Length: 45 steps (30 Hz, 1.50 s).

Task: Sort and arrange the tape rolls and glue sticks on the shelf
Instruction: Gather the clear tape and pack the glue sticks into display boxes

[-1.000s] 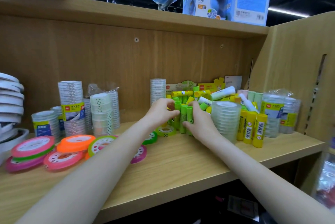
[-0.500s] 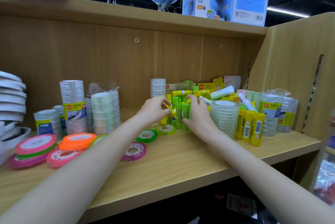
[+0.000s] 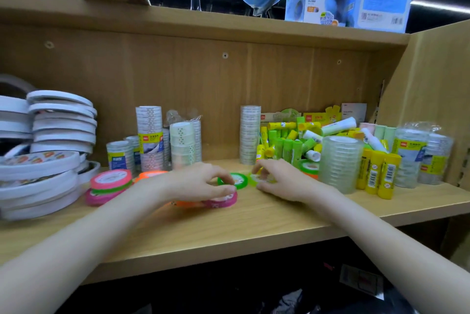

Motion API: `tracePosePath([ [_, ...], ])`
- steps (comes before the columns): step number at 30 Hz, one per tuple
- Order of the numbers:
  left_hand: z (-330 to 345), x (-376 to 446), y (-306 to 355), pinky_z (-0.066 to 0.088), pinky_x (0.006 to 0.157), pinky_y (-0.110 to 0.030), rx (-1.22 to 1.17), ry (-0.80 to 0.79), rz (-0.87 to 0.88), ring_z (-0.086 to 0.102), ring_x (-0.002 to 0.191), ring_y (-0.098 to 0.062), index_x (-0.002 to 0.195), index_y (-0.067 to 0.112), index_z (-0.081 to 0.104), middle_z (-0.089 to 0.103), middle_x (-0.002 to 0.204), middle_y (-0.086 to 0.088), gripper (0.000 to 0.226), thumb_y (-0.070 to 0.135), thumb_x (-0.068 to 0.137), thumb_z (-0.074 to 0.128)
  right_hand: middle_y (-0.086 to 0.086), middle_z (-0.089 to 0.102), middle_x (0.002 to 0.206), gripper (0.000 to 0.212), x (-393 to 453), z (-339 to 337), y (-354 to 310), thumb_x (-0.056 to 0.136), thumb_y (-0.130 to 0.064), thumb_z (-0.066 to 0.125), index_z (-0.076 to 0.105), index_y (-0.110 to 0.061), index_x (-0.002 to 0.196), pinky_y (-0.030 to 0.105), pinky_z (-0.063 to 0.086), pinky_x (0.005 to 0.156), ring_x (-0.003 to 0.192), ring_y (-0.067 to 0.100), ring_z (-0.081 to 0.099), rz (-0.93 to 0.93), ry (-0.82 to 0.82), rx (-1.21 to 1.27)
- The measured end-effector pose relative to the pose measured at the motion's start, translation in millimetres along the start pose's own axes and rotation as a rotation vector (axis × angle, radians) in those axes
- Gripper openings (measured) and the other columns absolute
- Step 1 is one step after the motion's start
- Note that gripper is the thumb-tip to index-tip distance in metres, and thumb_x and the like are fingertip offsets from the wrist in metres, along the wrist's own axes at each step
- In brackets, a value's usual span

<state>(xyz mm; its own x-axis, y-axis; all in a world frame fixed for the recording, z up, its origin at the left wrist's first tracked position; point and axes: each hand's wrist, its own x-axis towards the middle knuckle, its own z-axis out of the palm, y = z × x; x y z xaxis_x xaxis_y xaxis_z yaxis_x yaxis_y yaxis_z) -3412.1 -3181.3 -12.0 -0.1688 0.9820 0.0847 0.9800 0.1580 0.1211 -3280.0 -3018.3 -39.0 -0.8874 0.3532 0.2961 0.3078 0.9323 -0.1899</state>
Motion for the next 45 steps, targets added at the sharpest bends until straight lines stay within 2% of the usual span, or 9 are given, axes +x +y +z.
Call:
tracePosePath([
  [5, 8.2, -15.5, -3.6, 0.034, 0.09, -0.015, -0.021, 0.04, 0.139, 0.049, 0.108, -0.005, 0.126, 0.024, 0.054, 0.056, 0.121, 0.009, 0.06, 0.062, 0.079, 0.057, -0.006, 0.057, 0.084, 0.03, -12.3, -10.0, 1.9, 0.082, -0.027, 0.068, 0.053, -0.022, 0.108, 0.013, 0.036, 0.069, 0.083, 0.009, 0.051, -0.015, -0.036, 0.182],
  [10, 11.4, -33.3, -10.3, 0.018, 0.095, -0.003, -0.048, 0.184, 0.201, 0.034, 0.112, 0.009, 0.128, 0.029, 0.05, 0.047, 0.123, 0.02, 0.072, 0.072, 0.07, 0.052, 0.004, 0.054, 0.103, 0.032, -9.5, -7.8, -1.1, 0.078, -0.014, 0.067, 0.051, -0.028, 0.102, 0.014, 0.037, 0.075, 0.09, 0.012, 0.049, -0.097, 0.075, 0.251],
  [14, 11.9, -48.0, -22.5, 0.03, 0.093, -0.01, -0.038, 0.2, 0.184, 0.043, 0.109, 0.0, 0.114, 0.029, 0.059, 0.055, 0.116, 0.014, 0.071, 0.079, 0.066, 0.043, 0.0, 0.051, 0.103, 0.028, -0.1, -13.0, -13.4, 0.079, -0.016, 0.07, 0.053, -0.025, 0.098, 0.014, 0.038, 0.08, 0.093, 0.009, 0.049, -0.12, 0.251, 0.377],
  [20, 17.1, -52.9, -19.6, 0.037, 0.094, -0.022, -0.122, 0.238, 0.153, 0.048, 0.107, -0.004, 0.096, 0.025, 0.061, 0.061, 0.108, 0.009, 0.052, 0.07, 0.071, 0.051, 0.005, 0.061, 0.117, 0.02, 23.3, -1.1, -24.4, 0.093, -0.017, 0.054, 0.06, -0.013, 0.112, 0.024, 0.04, 0.095, 0.11, 0.014, 0.054, -0.142, 0.14, 0.385],
  [25, 19.5, -50.6, -19.7, 0.037, 0.095, -0.022, -0.109, 0.246, 0.16, 0.046, 0.105, -0.001, 0.094, 0.029, 0.06, 0.058, 0.108, 0.012, 0.04, 0.063, 0.077, 0.048, 0.01, 0.042, 0.142, 0.06, 37.5, 2.5, -9.4, 0.085, 0.009, 0.034, 0.038, -0.015, 0.14, 0.034, 0.029, 0.108, 0.131, 0.03, 0.038, -0.043, -0.127, -0.093],
  [30, 15.4, -47.3, -17.3, 0.032, 0.096, -0.016, -0.039, 0.218, 0.163, 0.041, 0.113, -0.003, 0.104, 0.025, 0.064, 0.054, 0.119, 0.011, 0.025, 0.042, 0.088, 0.058, 0.012, 0.044, 0.122, 0.041, 40.0, 3.8, -3.5, 0.087, 0.005, 0.035, 0.046, -0.01, 0.125, 0.031, 0.037, 0.092, 0.117, 0.026, 0.046, 0.024, -0.141, -0.147],
  [36, 13.2, -45.5, -16.5, 0.033, 0.096, -0.02, -0.026, 0.181, 0.129, 0.041, 0.113, -0.006, 0.103, 0.025, 0.063, 0.053, 0.118, 0.008, 0.028, 0.048, 0.087, 0.057, 0.005, 0.039, 0.14, 0.06, 52.4, -5.5, -15.9, 0.083, 0.011, 0.036, 0.045, -0.02, 0.134, 0.033, 0.035, 0.104, 0.13, 0.024, 0.039, -0.115, -0.276, -0.195],
  [39, 14.4, -41.8, -14.5, 0.034, 0.094, -0.018, -0.071, 0.187, 0.144, 0.045, 0.108, -0.007, 0.099, 0.019, 0.061, 0.056, 0.115, 0.005, 0.027, 0.044, 0.088, 0.057, 0.008, 0.06, 0.114, 0.039, 53.6, -3.2, -6.4, 0.082, 0.007, 0.044, 0.06, -0.011, 0.112, 0.029, 0.043, 0.086, 0.107, 0.024, 0.054, -0.123, -0.11, -0.151],
  [45, -0.8, -28.5, -2.8, 0.041, 0.084, -0.01, -0.495, 0.403, 0.091, 0.054, 0.102, -0.006, 0.089, 0.018, 0.059, 0.057, 0.114, 0.003, 0.007, 0.024, 0.09, 0.058, 0.0, 0.058, 0.081, 0.015, 24.2, -23.9, 9.1, 0.087, -0.009, 0.059, 0.05, -0.02, 0.092, 0.026, 0.042, 0.065, 0.075, 0.021, 0.061, -0.014, 0.288, 0.238],
])
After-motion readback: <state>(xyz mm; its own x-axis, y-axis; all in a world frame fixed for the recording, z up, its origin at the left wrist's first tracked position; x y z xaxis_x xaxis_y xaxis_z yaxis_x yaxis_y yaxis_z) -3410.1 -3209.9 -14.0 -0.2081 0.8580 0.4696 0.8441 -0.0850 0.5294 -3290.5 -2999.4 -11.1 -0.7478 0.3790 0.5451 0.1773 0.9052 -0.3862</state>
